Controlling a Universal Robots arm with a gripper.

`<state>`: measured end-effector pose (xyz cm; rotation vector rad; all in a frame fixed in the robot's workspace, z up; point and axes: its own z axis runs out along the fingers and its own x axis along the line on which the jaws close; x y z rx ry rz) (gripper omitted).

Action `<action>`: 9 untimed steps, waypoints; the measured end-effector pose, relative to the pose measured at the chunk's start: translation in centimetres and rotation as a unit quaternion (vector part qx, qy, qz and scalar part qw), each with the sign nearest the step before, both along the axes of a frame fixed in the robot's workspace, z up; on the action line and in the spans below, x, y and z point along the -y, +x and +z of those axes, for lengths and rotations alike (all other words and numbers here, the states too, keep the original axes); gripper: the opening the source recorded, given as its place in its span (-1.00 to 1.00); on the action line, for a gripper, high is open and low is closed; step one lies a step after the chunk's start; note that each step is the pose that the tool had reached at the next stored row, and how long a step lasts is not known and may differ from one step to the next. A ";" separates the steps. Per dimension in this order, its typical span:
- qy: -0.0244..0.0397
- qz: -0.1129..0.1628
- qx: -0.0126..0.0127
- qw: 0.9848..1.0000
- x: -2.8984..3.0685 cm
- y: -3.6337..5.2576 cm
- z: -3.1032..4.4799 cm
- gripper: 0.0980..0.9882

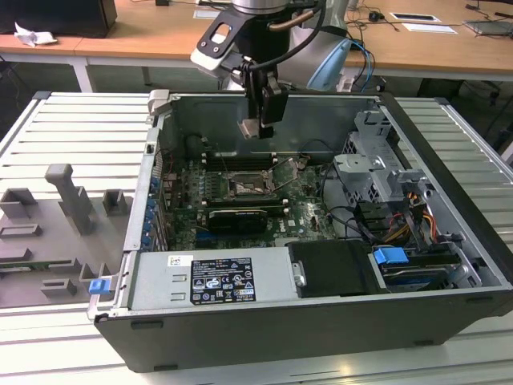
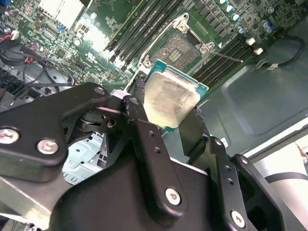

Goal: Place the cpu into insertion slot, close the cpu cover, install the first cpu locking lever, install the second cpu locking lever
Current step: 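Place the cpu into insertion slot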

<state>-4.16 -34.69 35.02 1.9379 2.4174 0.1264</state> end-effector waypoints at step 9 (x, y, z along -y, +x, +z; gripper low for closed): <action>0.000 -0.001 0.000 1.000 0.00 0.00 -0.49 -0.03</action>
